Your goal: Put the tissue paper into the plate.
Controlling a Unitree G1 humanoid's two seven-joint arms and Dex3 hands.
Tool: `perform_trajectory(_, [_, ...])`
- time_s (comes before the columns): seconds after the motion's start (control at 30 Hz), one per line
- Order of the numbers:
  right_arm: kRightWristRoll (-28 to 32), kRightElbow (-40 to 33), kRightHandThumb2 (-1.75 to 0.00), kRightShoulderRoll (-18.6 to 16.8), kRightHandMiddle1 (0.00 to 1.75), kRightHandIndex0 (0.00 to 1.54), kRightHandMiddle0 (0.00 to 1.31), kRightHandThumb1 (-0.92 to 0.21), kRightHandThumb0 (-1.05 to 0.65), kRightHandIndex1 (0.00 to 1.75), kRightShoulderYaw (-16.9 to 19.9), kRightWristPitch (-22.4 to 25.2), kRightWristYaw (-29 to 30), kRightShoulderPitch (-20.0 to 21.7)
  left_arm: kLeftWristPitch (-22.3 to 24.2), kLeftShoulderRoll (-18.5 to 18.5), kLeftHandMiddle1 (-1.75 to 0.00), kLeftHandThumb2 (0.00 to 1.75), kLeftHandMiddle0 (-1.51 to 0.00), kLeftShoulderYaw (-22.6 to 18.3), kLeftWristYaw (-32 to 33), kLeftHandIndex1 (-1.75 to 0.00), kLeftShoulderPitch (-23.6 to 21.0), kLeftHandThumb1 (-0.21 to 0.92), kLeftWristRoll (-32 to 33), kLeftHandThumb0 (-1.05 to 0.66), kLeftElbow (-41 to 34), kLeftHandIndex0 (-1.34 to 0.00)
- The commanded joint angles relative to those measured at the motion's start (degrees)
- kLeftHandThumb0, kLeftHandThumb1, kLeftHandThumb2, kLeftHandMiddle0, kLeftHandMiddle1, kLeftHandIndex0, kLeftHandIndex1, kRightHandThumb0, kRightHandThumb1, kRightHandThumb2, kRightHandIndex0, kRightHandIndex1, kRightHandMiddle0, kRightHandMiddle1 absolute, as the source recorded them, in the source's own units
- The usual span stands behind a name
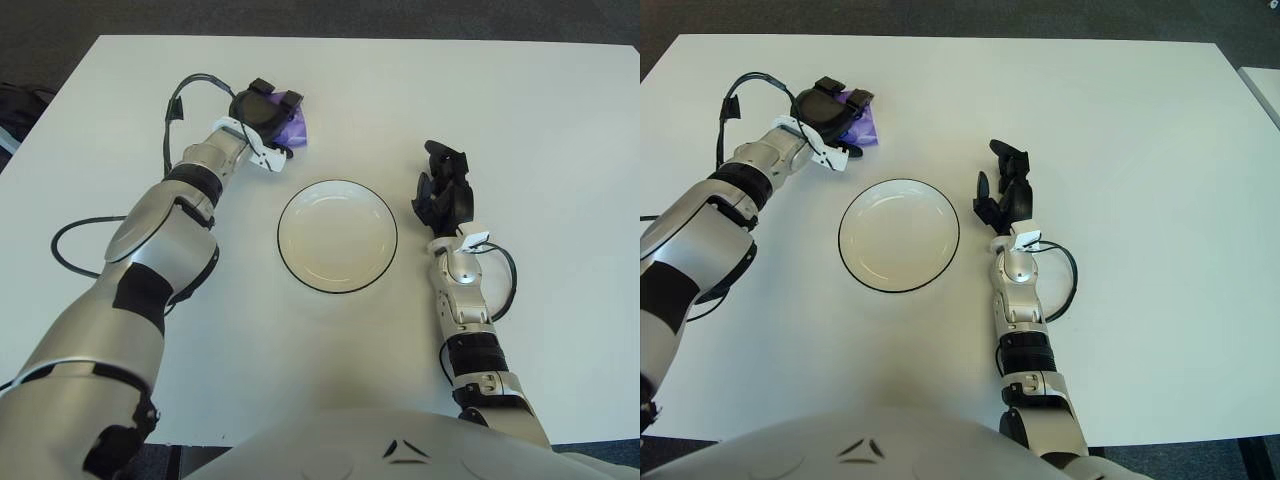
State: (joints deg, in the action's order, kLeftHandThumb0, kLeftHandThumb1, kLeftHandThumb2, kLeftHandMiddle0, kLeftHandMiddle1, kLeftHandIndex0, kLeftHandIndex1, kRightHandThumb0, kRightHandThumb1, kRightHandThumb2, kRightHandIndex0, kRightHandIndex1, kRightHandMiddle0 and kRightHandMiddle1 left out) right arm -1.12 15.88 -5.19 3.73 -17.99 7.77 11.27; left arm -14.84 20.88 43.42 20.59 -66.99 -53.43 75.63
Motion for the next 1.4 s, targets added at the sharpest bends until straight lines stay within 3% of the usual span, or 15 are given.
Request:
perform_trajectory(0.0, [0.69,3.75,-0.66,0.17,0.94,0.29,0.00,-0.83,-0.53,0.25,0.98,5.35,0.51,-4.80,-0.36,0.63,-1.58,0.48,-0.39,0.71,-1.04,-1.63,2.11,0.86,-0.64,-0.63,0.64,-0.03])
perform_trajectory(0.17, [0.92,3.86,-0.67,0.29,0.93,0.30,0.00,-0.82,-0.53,0.25,1.10,5.28,0.29,-4.73,-0.80,0.71,-1.72,0.51,-0.53,0.47,-0.96,-1.73,2.61,0.85,-0.25,-0.61,0.68,-0.15])
perform_trajectory(0.23, [1.04,3.85,-0.68,0.31,0.94,0.30,0.00,-0.82,-0.52,0.25,1.17,5.32,0.20,-4.71,-1.21,0.80,-1.74,0.74,-0.65,0.52,-1.06,-1.74,2.89,0.72,-0.21,-0.49,0.80,-0.28])
perform_trajectory(0.43, [1.25,3.91,-0.69,0.33,0.96,0.30,0.00,-0.81,-0.52,0.25,1.29,5.35,-0.03,-4.64,-1.66,0.97,-1.75,0.98,-0.81,1.37,-0.52,-1.75,3.03,0.57,-1.00,-0.43,0.96,-0.42])
perform_trajectory(0.83, [1.63,4.20,-0.70,0.29,0.99,0.31,0.00,-0.79,-0.52,0.26,1.62,5.25,-0.73,-4.38,-2.05,1.17,-1.75,1.12,-0.93,1.96,0.69,-1.75,3.72,0.47,-0.92,-0.44,1.25,-0.50])
perform_trajectory(1.37, [1.49,4.68,-0.72,0.08,1.06,0.32,0.00,-0.76,-0.53,0.27,1.70,4.83,-1.31,-4.17,-2.94,1.78,-1.75,1.13,-0.94,2.92,2.74,-1.75,4.49,0.46,-1.08,-0.44,1.64,-0.50])
